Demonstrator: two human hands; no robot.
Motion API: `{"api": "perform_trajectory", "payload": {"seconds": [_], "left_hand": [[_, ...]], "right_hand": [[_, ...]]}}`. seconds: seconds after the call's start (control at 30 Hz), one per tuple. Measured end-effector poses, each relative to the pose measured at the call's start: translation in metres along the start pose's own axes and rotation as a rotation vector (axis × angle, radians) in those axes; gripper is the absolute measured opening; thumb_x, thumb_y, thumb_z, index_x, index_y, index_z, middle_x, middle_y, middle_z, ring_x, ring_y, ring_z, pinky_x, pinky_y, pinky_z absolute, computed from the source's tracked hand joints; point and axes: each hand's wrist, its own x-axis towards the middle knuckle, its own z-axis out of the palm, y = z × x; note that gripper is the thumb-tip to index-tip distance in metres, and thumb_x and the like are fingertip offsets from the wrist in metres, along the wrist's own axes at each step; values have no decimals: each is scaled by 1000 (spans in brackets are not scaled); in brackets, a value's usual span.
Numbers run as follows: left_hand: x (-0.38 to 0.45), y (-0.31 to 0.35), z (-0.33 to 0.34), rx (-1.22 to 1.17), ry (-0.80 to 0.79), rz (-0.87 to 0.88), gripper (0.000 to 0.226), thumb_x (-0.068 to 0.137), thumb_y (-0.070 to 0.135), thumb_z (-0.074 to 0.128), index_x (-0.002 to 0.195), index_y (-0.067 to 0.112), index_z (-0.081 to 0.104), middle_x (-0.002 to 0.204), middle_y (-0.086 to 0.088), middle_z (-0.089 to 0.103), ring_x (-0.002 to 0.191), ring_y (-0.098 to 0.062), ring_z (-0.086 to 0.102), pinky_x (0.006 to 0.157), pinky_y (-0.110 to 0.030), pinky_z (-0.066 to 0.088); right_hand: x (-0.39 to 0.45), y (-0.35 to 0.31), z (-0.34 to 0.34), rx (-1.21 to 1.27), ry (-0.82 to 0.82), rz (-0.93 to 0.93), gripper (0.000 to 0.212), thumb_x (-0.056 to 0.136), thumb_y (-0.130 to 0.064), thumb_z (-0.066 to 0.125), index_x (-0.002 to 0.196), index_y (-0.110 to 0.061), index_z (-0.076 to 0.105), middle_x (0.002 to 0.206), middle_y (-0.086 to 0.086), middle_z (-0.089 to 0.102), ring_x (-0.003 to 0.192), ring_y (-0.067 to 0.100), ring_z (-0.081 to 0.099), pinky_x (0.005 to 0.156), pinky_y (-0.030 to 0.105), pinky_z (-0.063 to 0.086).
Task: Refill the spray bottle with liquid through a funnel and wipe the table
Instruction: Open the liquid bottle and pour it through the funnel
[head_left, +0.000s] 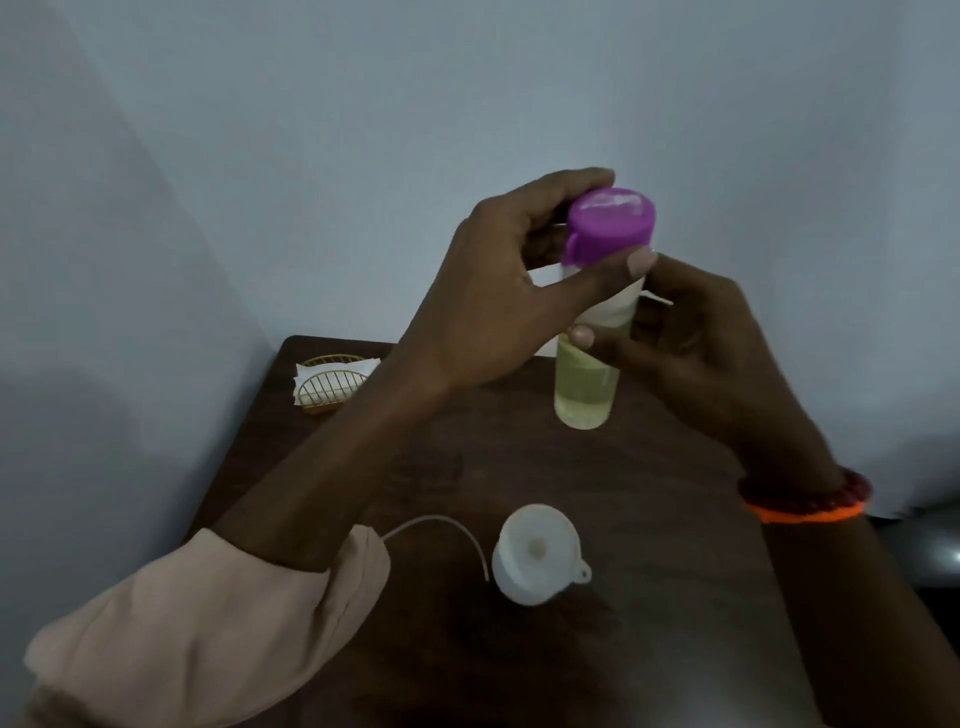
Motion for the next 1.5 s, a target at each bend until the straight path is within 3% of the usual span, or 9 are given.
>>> {"api": "perform_trajectory", "payload": {"seconds": [0.17, 0.4, 0.5, 0.63, 0.77, 0.87, 1.03, 1.23, 1.5], "left_hand": [[-37, 32, 21, -200, -155, -34, 43, 90, 9, 74, 130, 2, 60, 124, -9, 71, 113, -17, 71, 100, -35, 57], [-99, 15, 50, -286, -205, -202, 44, 84, 9, 80, 125, 5, 65, 115, -9, 77, 107, -22, 74, 99, -45, 58], [-118, 8, 55, -222, -144, -242, 43, 80, 19, 86, 119, 10, 70, 107, -5, 79, 101, -19, 76, 95, -47, 60], [-133, 6, 65, 9, 107, -256, 51, 65, 45, 93, 101, 20, 68, 91, 6, 77, 85, -13, 76, 78, -38, 64], [-132, 7, 70, -53, 75, -288, 70, 66, 45, 92, 123, 25, 56, 117, 12, 74, 108, -7, 71, 94, -36, 61], [-134, 5, 63, -156, -55, -313, 69, 75, 33, 88, 135, 23, 57, 132, 10, 68, 120, -8, 66, 100, -39, 59], [-144, -4, 42, -315, -76, -340, 51, 81, 5, 82, 129, 7, 64, 123, -4, 74, 112, -16, 72, 96, -35, 59], [-134, -5, 44, -272, -156, -323, 67, 74, 17, 90, 134, 19, 61, 134, 7, 67, 122, -9, 66, 101, -40, 58], [-133, -9, 39, -327, -267, -339, 61, 81, 2, 82, 137, 10, 59, 133, -1, 68, 122, -17, 67, 104, -41, 55]], "right_hand": [[-70, -34, -16, 18, 5, 26, 38, 83, -7, 75, 119, -1, 65, 111, 7, 75, 105, 19, 72, 89, 37, 59], [-146, -4, 14, 13, 117, 105, 35, 83, -10, 77, 116, -5, 66, 106, 6, 75, 101, 22, 73, 85, 51, 59], [-161, 10, 32, -59, 186, 127, 41, 82, -21, 81, 120, -11, 67, 108, -1, 76, 101, 16, 72, 86, 47, 59], [-168, 12, 47, -111, 230, 129, 38, 79, -27, 83, 114, -19, 69, 99, -7, 76, 93, 13, 73, 78, 42, 60], [-171, 10, 62, -209, 221, 98, 34, 77, -42, 81, 93, -15, 68, 82, -1, 73, 76, 15, 70, 67, 43, 55], [-172, 14, 64, -165, 228, 110, 33, 79, -38, 80, 105, -21, 70, 92, -7, 75, 85, 12, 72, 72, 40, 59], [-174, 21, 47, -157, 246, 140, 43, 78, -26, 85, 117, -23, 69, 102, -9, 76, 95, 9, 73, 79, 36, 61], [-178, 16, 60, -167, 155, 168, 38, 78, -28, 85, 113, -24, 71, 99, -11, 76, 93, 9, 73, 78, 37, 61], [-177, 23, 51, -113, 198, 201, 38, 77, -29, 83, 112, -27, 71, 99, -10, 77, 92, 11, 74, 77, 43, 61]]}}
